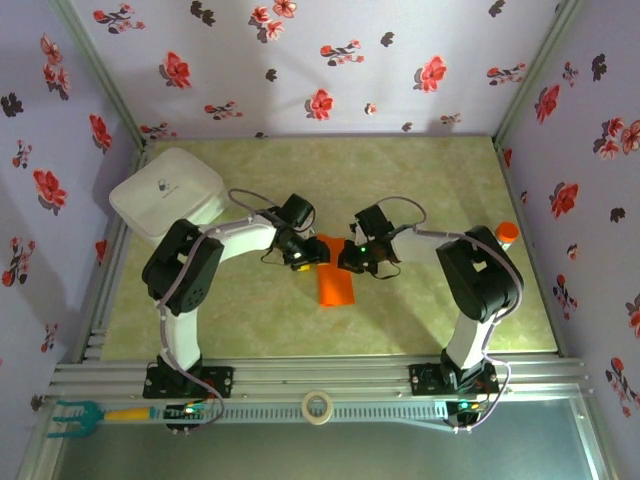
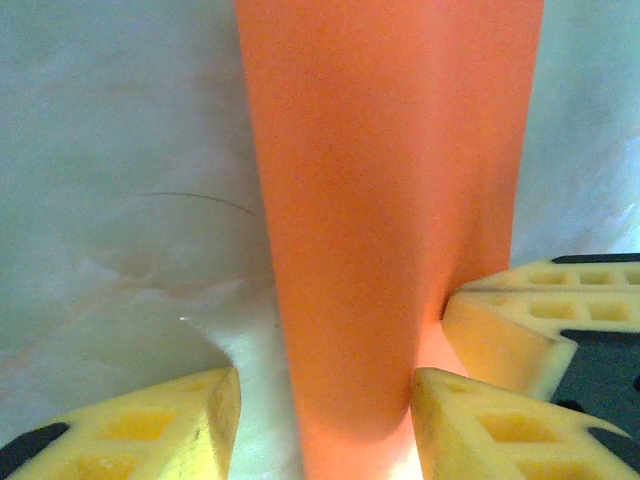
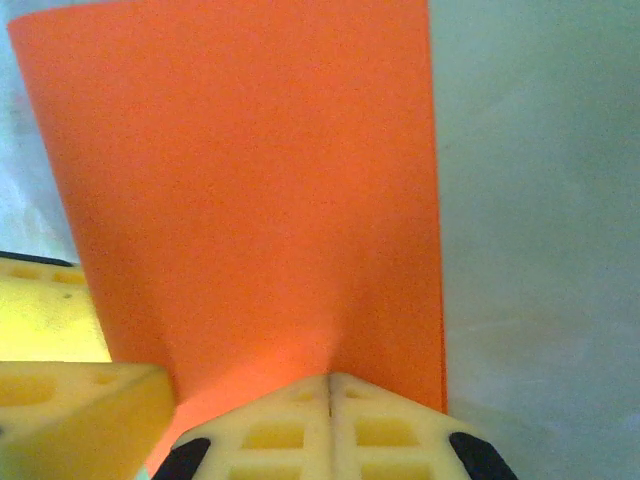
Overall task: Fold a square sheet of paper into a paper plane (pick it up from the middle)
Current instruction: Hold the square sheet of paper at the center of the table, then first fold the square sheet of paper in half at the center of the table.
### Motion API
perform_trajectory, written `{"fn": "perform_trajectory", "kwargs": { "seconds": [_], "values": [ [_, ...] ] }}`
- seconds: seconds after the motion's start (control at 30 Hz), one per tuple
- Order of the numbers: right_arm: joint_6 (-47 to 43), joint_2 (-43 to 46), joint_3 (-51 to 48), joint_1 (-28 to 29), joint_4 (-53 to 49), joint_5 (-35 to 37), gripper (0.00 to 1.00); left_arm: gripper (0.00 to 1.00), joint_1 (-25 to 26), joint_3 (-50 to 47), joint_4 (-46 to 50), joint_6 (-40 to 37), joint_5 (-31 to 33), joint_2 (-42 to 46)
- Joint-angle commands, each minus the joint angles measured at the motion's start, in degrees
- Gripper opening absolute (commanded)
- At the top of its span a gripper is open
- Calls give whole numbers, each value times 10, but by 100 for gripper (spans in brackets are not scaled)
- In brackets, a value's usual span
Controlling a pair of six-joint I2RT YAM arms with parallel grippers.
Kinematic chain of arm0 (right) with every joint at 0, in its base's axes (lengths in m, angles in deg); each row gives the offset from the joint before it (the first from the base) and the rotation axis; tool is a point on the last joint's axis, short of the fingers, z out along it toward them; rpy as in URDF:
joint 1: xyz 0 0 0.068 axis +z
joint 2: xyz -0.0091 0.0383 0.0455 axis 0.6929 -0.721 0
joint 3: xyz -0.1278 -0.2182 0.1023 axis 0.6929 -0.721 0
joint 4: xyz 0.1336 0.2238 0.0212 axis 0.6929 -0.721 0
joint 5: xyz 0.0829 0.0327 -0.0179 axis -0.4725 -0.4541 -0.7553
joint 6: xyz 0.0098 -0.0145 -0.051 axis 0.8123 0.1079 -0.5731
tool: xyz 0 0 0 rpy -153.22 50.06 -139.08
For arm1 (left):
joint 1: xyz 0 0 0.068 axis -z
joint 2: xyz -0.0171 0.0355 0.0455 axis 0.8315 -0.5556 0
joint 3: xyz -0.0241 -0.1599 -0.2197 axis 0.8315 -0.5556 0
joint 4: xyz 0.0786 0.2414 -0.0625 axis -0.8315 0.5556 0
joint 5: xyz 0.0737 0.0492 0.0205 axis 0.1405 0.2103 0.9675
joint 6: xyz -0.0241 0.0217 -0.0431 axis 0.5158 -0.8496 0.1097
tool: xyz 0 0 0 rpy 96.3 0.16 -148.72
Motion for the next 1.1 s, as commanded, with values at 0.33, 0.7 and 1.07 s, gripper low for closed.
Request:
{"fn": "perform_trajectory", "kwargs": {
  "seconds": [0.33, 0.7, 1.07],
  "values": [
    [-109, -66, 16, -18, -53, 6, 0, 45, -28, -77, -115, 30, 4, 119],
    [-36, -41, -33, -20, -43, 12, 0, 21, -28, -94, -218, 74, -101, 82],
    [-2, -23, -57, -25, -26, 26, 0, 0, -26, -89, -243, 77, -145, 41]
  ]
}}
